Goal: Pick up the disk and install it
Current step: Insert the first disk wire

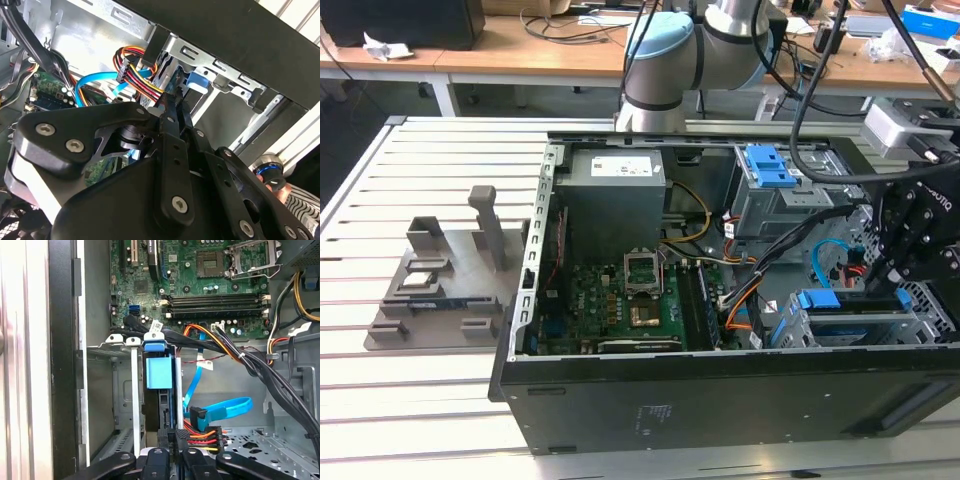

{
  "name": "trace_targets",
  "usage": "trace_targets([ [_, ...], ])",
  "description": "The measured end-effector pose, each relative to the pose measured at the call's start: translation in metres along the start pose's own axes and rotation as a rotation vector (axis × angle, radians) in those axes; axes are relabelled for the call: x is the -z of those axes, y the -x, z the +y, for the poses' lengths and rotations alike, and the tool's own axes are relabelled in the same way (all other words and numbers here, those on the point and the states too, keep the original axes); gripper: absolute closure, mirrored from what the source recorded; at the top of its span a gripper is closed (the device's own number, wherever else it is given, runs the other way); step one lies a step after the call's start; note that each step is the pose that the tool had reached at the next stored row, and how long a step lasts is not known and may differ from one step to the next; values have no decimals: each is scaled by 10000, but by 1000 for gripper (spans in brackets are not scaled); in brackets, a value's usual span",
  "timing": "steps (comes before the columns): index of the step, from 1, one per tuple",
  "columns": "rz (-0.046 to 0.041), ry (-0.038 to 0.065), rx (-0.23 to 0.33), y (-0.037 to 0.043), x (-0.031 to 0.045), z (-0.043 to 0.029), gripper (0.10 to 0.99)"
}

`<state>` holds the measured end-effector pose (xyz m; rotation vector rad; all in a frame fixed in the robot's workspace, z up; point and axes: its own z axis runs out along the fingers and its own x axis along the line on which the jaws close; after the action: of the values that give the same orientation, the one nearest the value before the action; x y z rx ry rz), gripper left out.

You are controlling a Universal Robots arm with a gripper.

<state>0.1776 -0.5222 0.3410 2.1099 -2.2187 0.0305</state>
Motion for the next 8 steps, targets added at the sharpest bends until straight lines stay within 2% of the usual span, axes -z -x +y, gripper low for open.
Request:
trace_targets([
  [8,14,-2,1,-2,-61,-4,918],
])
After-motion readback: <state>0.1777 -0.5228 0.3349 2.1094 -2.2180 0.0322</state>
